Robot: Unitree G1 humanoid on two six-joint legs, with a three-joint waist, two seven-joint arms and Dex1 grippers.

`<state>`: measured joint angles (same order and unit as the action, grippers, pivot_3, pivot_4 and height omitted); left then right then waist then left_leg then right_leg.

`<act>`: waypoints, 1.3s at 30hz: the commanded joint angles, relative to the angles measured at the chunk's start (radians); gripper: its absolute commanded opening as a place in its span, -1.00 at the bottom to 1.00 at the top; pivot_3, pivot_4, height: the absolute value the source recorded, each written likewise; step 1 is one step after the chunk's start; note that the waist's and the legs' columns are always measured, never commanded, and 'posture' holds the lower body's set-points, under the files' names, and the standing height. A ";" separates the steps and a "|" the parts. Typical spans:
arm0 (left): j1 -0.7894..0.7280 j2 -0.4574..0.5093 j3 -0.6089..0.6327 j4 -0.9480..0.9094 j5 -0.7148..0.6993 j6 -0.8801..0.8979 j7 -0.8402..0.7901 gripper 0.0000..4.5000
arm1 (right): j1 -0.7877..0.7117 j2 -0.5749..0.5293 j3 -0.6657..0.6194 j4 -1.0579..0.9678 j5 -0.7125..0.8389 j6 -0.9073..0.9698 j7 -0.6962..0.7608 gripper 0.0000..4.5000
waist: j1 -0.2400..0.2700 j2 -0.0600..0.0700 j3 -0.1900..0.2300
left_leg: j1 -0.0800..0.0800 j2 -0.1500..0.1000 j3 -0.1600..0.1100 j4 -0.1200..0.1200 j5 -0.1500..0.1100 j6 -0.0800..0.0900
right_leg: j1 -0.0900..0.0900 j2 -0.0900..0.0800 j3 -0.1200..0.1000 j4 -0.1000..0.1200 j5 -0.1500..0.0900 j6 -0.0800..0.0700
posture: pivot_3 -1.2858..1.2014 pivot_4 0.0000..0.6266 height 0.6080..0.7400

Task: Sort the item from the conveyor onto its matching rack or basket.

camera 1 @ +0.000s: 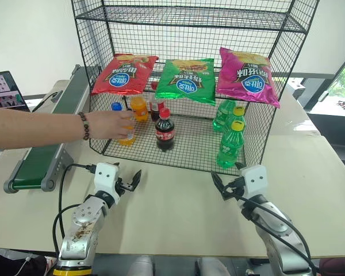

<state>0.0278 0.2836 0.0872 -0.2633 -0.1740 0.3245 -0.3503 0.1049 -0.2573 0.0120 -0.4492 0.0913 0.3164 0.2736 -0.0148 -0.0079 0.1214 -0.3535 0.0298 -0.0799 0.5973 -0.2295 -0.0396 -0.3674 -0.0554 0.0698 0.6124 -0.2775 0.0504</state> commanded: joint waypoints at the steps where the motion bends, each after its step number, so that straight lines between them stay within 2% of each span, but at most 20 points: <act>1: -0.011 0.008 0.002 -0.013 -0.001 -0.032 -0.005 0.98 | 0.004 0.003 -0.001 -0.040 0.000 -0.007 -0.007 1.00 | 0.000 0.000 0.000 | 0.000 0.000 0.000 0.000 0.000 0.000 | 0.000 0.000 0.000 0.000 0.000 0.000 | 0.03 -0.52 0.97; 29: 0.021 0.006 0.017 -0.052 -0.029 -0.019 0.002 0.98 | 0.010 0.014 0.022 -0.028 -0.003 -0.021 -0.005 1.00 | 0.000 0.000 0.000 | 0.000 0.000 0.000 0.000 0.000 0.000 | 0.000 0.000 0.000 0.000 0.000 0.000 | 0.03 -0.52 0.97; 32: 0.044 0.005 0.048 -0.100 -0.078 0.003 -0.004 0.98 | -0.003 0.007 0.024 -0.031 0.014 -0.015 0.020 1.00 | -0.001 0.000 0.000 | 0.000 0.000 0.000 0.000 0.000 0.000 | 0.000 0.000 0.000 0.000 0.000 0.000 | 0.03 -0.52 0.97; 35: 0.072 0.012 0.088 -0.167 -0.143 0.024 -0.021 0.98 | -0.030 -0.027 0.022 -0.040 0.046 0.004 0.079 1.00 | -0.002 0.000 0.000 | 0.000 0.000 0.000 0.000 0.000 0.000 | 0.000 0.000 0.000 0.000 0.000 0.000 | 0.03 -0.52 0.97; 39: 0.154 0.016 0.225 -0.369 -0.270 0.077 0.016 0.98 | -0.121 -0.164 -0.001 -0.082 0.242 0.099 0.326 1.00 | -0.004 -0.001 0.001 | 0.000 0.000 0.000 0.000 0.000 0.000 | 0.000 0.000 0.001 0.000 0.000 0.000 | 0.03 -0.52 0.97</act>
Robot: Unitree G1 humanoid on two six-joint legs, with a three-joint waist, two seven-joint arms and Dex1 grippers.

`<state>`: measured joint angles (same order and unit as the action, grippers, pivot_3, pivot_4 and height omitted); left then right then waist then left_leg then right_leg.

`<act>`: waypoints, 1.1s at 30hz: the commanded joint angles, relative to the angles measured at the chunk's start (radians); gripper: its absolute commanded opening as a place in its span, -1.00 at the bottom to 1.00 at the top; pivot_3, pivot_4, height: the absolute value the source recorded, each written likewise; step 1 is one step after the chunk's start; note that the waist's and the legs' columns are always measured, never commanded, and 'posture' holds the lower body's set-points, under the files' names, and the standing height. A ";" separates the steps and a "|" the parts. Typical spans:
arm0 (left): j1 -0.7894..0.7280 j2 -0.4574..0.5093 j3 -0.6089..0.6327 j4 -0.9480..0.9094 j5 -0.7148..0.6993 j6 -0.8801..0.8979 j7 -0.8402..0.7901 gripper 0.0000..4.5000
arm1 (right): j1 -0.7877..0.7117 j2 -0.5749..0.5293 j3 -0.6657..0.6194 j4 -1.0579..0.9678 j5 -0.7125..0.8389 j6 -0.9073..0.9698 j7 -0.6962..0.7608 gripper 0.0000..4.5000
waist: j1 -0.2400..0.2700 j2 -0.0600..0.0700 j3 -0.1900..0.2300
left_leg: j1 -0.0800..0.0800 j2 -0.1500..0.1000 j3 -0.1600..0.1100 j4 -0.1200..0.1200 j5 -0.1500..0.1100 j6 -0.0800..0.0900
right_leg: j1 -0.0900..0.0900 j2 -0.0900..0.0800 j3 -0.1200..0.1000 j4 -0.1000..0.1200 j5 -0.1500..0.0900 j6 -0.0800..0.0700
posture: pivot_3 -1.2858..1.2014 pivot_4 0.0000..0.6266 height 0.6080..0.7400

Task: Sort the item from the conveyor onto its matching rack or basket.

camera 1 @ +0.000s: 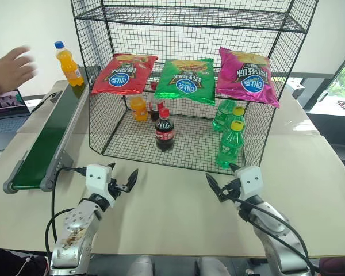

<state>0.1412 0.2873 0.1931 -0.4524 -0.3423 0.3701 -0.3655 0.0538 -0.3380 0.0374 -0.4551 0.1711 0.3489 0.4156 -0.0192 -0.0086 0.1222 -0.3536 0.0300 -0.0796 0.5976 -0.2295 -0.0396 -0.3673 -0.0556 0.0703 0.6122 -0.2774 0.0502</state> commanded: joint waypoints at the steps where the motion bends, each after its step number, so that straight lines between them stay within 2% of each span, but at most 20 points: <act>1: 0.051 0.013 0.155 -0.210 -0.125 0.046 0.050 0.98 | -0.097 -0.108 -0.031 -0.079 0.210 0.092 0.226 1.00 | 0.000 0.000 0.000 | 0.000 0.000 0.000 0.000 0.000 0.000 | 0.000 0.000 0.000 0.000 0.000 -0.001 | 0.03 -0.52 0.97; 7: 0.059 0.037 0.404 -0.276 -0.206 0.086 0.182 0.98 | -0.337 -0.154 -0.008 -0.034 0.400 0.193 0.383 1.00 | 0.003 -0.001 0.000 | 0.001 0.001 0.000 0.001 0.000 0.001 | 0.002 0.002 0.000 0.000 0.000 0.000 | 0.03 -0.52 0.97; 14: 0.030 0.117 0.594 -0.166 -0.254 0.100 0.235 0.98 | -0.576 -0.096 0.093 0.085 0.428 0.194 0.496 1.00 | 0.007 -0.001 0.000 | 0.001 0.001 -0.001 0.001 0.000 0.000 | 0.002 0.001 -0.002 0.000 0.004 -0.007 | 0.03 -0.52 0.97; 24: -0.015 0.228 0.645 0.129 -0.262 0.058 0.137 0.98 | -0.719 -0.010 0.158 0.181 0.418 0.160 0.592 1.00 | 0.003 -0.001 0.000 | 0.001 0.001 -0.001 0.000 0.000 0.000 | -0.001 0.001 -0.002 0.001 0.004 -0.008 | 0.03 -0.52 0.97; 33: -0.070 0.269 0.631 0.201 -0.266 0.053 0.096 0.98 | -0.736 0.000 0.152 0.166 0.416 0.170 0.594 1.00 | 0.001 -0.003 0.000 | 0.001 0.001 -0.001 -0.001 0.000 0.000 | -0.002 0.001 -0.002 0.001 0.005 -0.008 | 0.03 -0.52 0.97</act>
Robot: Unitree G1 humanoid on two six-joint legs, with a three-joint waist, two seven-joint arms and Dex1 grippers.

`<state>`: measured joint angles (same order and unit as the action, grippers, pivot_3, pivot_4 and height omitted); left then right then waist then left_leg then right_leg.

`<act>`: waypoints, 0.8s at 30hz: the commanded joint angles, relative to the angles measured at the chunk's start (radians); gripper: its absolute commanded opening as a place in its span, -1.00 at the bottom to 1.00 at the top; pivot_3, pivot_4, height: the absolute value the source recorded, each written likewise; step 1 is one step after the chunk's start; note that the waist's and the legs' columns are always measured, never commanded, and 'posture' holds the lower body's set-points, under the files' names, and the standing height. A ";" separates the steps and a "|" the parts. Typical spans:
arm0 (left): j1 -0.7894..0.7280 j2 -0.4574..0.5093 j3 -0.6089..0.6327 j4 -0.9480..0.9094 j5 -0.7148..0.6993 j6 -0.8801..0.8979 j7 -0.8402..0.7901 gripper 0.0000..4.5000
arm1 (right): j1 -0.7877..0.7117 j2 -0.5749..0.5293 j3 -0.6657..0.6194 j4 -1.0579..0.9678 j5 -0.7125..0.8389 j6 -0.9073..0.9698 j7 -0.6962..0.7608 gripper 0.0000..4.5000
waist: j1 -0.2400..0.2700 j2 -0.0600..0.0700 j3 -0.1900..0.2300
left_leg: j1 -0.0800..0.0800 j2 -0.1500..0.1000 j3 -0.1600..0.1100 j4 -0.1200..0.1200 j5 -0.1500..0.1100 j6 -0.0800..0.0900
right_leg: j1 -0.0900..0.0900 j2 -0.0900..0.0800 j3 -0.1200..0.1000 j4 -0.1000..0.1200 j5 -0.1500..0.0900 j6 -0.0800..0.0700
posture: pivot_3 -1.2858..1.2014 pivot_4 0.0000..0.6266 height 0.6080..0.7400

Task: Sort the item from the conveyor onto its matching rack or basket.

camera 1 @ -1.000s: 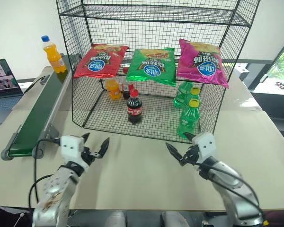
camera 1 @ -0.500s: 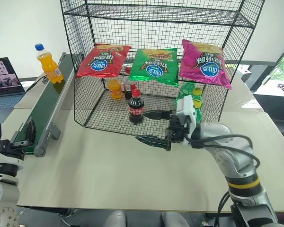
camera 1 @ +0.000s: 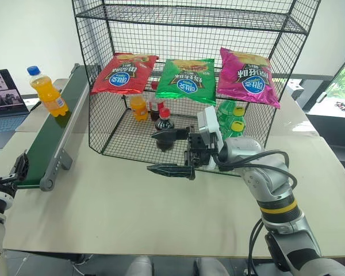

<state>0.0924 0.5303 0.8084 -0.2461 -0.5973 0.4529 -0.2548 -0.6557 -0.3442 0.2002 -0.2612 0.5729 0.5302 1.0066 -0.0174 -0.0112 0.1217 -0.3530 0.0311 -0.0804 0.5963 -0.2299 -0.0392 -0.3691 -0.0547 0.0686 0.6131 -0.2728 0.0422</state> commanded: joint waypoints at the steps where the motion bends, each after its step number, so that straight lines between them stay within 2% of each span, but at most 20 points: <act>1: -0.028 0.027 0.013 -0.002 -0.010 -0.030 -0.015 0.98 | -0.030 0.007 -0.010 -0.028 0.014 -0.012 0.004 1.00 | -0.001 0.000 0.000 | 0.000 0.000 0.000 0.000 0.000 0.000 | 0.000 0.000 0.000 0.000 0.000 0.000 | 0.03 -0.52 0.97; 24: -0.112 0.065 0.021 0.072 -0.003 -0.055 -0.022 0.98 | -0.086 0.011 -0.018 -0.050 0.064 0.019 0.008 1.00 | -0.002 0.000 0.000 | 0.000 0.000 0.000 -0.001 0.000 0.000 | -0.001 0.000 0.000 0.000 0.000 0.000 | 0.03 -0.52 0.97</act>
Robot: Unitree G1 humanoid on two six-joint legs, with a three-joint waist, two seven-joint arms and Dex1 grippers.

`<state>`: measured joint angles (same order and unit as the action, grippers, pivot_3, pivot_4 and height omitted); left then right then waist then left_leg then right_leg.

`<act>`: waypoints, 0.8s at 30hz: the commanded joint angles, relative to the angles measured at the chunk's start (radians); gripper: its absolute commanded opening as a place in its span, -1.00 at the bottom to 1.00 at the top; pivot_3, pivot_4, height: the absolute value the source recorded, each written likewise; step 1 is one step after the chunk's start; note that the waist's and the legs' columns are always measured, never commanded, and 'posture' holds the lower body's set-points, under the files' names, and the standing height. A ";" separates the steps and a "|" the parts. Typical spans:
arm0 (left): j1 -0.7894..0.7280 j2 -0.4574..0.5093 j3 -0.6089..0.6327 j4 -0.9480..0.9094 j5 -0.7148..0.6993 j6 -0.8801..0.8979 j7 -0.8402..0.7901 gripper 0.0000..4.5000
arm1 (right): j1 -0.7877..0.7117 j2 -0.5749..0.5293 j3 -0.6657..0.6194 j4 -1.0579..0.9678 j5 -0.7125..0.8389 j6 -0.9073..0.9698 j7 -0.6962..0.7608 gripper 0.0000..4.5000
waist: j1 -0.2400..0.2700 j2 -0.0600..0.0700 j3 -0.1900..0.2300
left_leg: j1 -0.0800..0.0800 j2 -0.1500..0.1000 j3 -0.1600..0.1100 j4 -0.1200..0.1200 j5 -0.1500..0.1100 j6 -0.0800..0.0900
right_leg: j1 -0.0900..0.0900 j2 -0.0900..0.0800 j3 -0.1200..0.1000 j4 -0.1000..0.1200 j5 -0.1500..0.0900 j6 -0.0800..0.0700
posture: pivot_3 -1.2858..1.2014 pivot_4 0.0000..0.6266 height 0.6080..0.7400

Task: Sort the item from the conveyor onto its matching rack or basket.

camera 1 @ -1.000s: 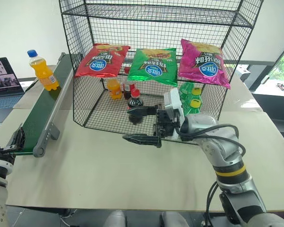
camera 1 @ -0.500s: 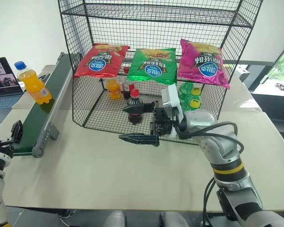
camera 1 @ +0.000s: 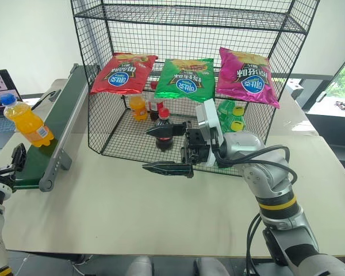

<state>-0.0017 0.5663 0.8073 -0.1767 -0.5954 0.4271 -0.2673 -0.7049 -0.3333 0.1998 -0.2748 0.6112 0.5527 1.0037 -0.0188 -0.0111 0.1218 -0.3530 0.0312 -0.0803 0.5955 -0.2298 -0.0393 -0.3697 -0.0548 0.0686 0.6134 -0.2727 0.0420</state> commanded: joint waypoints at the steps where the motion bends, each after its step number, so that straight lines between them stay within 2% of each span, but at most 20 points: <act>1: -0.025 0.034 0.022 0.014 -0.005 -0.032 -0.013 0.98 | -0.040 0.000 -0.020 -0.036 0.030 -0.002 0.014 1.00 | -0.001 0.000 0.000 | 0.000 0.000 0.000 0.000 0.000 0.000 | 0.000 0.000 0.000 0.000 0.000 0.000 | 0.03 -0.52 0.97; 10: -0.065 0.074 0.027 0.111 0.016 -0.075 -0.036 0.98 | -0.029 -0.007 -0.027 -0.050 0.040 0.006 0.015 1.00 | 0.000 0.000 0.000 | 0.000 0.000 0.000 -0.001 0.000 0.000 | -0.001 0.000 0.000 0.000 0.000 0.000 | 0.03 -0.52 0.97; 13: -0.065 0.077 0.029 0.139 0.016 -0.093 -0.050 0.64 | -0.026 -0.011 -0.029 -0.050 0.041 0.004 0.012 1.00 | 0.000 0.000 0.000 | 0.000 0.000 0.000 -0.001 0.000 0.000 | -0.001 0.000 0.000 0.000 0.000 0.000 | 0.03 -0.52 0.97; 16: -0.064 0.076 0.017 0.144 0.008 -0.094 -0.066 0.14 | -0.025 -0.012 -0.030 -0.046 0.039 0.002 0.006 1.00 | 0.000 0.000 0.000 | 0.000 0.000 0.000 -0.001 0.000 0.000 | -0.001 0.000 0.000 0.000 0.000 0.000 | 0.03 -0.52 0.97; 17: -0.066 0.075 0.014 0.143 0.006 -0.094 -0.069 0.03 | -0.023 -0.012 -0.030 -0.046 0.038 0.001 0.005 1.00 | 0.001 0.000 0.000 | 0.000 0.000 0.000 -0.001 0.000 0.000 | -0.001 0.000 0.000 0.000 0.000 0.000 | 0.03 -0.52 0.97; 22: -0.064 0.073 0.012 0.129 0.001 -0.091 -0.077 0.03 | -0.012 -0.012 -0.025 -0.052 0.034 -0.002 0.000 1.00 | 0.002 0.000 0.000 | 0.000 0.000 0.000 -0.001 0.000 0.000 | -0.001 0.000 0.000 0.000 0.000 0.000 | 0.03 -0.52 0.97; 24: -0.030 0.083 0.001 0.030 -0.034 -0.029 -0.089 0.03 | 0.015 -0.024 -0.032 -0.073 0.027 0.004 -0.023 1.00 | 0.002 0.000 0.000 | 0.000 0.000 0.000 -0.001 0.000 0.000 | -0.001 0.000 0.000 0.000 0.000 0.000 | 0.03 -0.52 0.97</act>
<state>-0.0426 0.6202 0.8066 -0.0488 -0.5916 0.3710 -0.3388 -0.6963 -0.3482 0.1890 -0.3036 0.6323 0.5579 0.9972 -0.0172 -0.0110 0.1219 -0.3531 0.0317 -0.0802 0.5935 -0.2297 -0.0395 -0.3706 -0.0549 0.0684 0.6131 -0.2727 0.0419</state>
